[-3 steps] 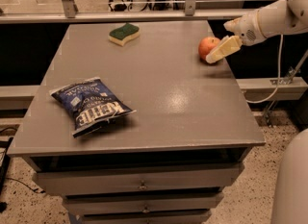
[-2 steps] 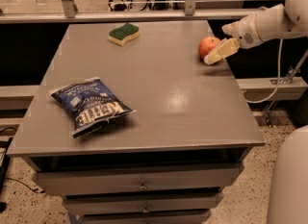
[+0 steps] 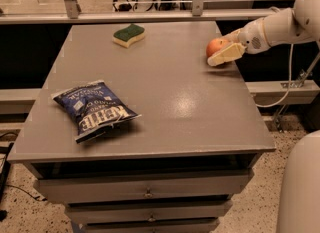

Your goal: Pick apple

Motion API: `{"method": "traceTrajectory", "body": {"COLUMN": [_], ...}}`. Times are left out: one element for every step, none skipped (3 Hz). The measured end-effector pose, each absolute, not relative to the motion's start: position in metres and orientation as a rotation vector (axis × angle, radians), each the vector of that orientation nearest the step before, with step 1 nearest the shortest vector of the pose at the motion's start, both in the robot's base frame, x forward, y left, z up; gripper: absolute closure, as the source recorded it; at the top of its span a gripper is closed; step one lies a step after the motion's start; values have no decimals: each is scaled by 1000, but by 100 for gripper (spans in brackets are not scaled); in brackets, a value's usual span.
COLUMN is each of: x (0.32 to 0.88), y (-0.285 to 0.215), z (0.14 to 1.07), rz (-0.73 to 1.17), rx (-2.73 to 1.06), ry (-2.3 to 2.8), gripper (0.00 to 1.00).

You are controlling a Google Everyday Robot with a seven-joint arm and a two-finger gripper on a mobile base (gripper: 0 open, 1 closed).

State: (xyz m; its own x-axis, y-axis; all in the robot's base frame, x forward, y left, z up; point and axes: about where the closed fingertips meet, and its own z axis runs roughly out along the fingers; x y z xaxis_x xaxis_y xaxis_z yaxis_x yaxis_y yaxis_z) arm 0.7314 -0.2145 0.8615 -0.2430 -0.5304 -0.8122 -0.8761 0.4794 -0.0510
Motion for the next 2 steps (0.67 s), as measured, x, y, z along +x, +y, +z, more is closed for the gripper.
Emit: {"method": "traceTrajectory", "body": {"x": [717, 708], "y": [-202, -194], "z": [865, 874], "rz": [599, 631], "rx": [-1196, -1207], "ry": [1901, 1878], "gripper": [61, 83]}}
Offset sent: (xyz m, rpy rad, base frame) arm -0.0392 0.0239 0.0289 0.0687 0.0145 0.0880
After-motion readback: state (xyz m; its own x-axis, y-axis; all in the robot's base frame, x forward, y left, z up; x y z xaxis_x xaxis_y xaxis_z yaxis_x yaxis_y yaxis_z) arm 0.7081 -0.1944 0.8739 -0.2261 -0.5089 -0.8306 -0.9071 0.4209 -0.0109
